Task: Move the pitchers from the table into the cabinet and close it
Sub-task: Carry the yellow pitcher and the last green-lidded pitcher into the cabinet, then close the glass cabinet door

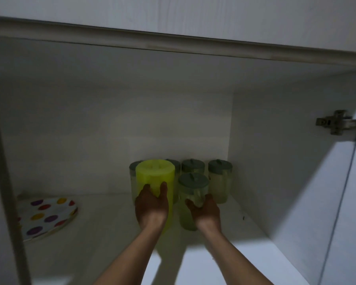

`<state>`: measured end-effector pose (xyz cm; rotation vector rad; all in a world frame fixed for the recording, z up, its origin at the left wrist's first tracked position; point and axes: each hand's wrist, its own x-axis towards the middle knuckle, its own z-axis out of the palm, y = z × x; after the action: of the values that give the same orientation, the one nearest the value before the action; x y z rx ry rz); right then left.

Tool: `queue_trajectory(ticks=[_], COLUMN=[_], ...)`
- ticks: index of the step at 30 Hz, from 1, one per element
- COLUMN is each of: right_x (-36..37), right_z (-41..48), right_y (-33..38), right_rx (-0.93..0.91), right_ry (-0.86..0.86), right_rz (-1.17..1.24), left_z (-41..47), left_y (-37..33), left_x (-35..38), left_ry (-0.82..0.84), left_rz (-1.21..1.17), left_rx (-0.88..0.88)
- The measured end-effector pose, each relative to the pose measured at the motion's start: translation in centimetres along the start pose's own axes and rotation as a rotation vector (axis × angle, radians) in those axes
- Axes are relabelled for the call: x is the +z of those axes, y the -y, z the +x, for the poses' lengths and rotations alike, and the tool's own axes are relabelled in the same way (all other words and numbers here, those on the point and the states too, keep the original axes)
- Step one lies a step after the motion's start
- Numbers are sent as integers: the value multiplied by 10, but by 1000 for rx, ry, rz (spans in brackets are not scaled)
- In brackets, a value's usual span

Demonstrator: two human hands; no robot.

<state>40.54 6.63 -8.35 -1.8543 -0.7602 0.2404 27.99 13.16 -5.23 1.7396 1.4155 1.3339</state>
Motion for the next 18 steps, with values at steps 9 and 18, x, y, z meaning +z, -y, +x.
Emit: queue_trajectory(ticks=[9,18], right_x=[-41,-131], right_z=[-39,-113], right_y=[36,85], right_rx=[-79,-268], right_ry=[-113,-167], right_rz=[-344,-553], left_z=[-22,-55], left_y=[-14,-75], left_x=[-37,-88], left_ry=[-202,-78], left_rz=[144,92], left_rx=[277,734])
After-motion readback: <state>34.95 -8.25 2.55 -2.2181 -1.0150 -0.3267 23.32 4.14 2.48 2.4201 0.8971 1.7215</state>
